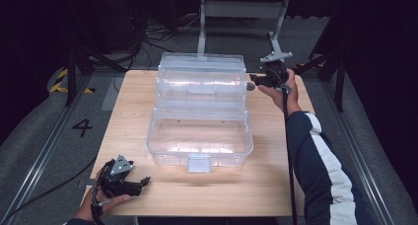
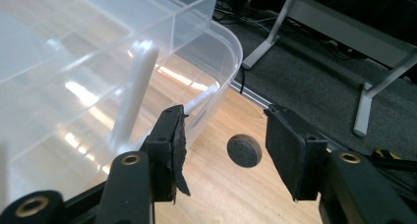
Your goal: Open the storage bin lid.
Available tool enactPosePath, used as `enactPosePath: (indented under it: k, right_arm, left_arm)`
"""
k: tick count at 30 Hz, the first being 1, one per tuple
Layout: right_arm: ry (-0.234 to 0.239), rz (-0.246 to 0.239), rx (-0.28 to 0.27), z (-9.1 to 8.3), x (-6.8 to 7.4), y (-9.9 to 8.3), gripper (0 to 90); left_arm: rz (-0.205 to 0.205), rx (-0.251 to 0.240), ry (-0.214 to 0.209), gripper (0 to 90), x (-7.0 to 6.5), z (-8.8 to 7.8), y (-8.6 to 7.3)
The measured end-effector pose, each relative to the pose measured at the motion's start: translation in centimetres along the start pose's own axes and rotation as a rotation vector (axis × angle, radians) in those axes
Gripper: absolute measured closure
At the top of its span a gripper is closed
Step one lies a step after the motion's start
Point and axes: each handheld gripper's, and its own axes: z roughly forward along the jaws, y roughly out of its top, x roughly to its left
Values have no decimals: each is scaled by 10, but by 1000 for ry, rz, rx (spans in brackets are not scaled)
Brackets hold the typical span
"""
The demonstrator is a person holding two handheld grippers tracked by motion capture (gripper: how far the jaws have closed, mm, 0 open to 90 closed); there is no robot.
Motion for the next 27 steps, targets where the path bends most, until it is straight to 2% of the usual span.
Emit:
enactPosePath:
  k: [4, 8, 11, 15, 22, 23, 27]
  right_arm:
    - [12, -7, 1, -9, 2, -6, 491]
    - [17, -37, -4, -24, 6, -13, 491]
    - [20, -50, -16, -33, 9, -17, 490]
    - [45, -52, -42, -46, 13, -22, 480]
    - [68, -99, -64, -67, 26, -32, 474]
    - [80, -96, -73, -71, 28, -34, 472]
    - [91, -108, -87, -81, 33, -40, 462]
  left_arm:
    - [-5, -1, -1, 149, -1, 0, 0]
    - [-2, 1, 0, 149, 0, 0, 0]
    - [-5, -1, 3, 149, -1, 0, 0]
    - [-5, -1, 3, 149, -1, 0, 0]
    - [-5, -2, 3, 149, -1, 0, 0]
    - [6, -3, 11, 149, 0, 0, 0]
    - [4, -3, 14, 149, 0, 0, 0]
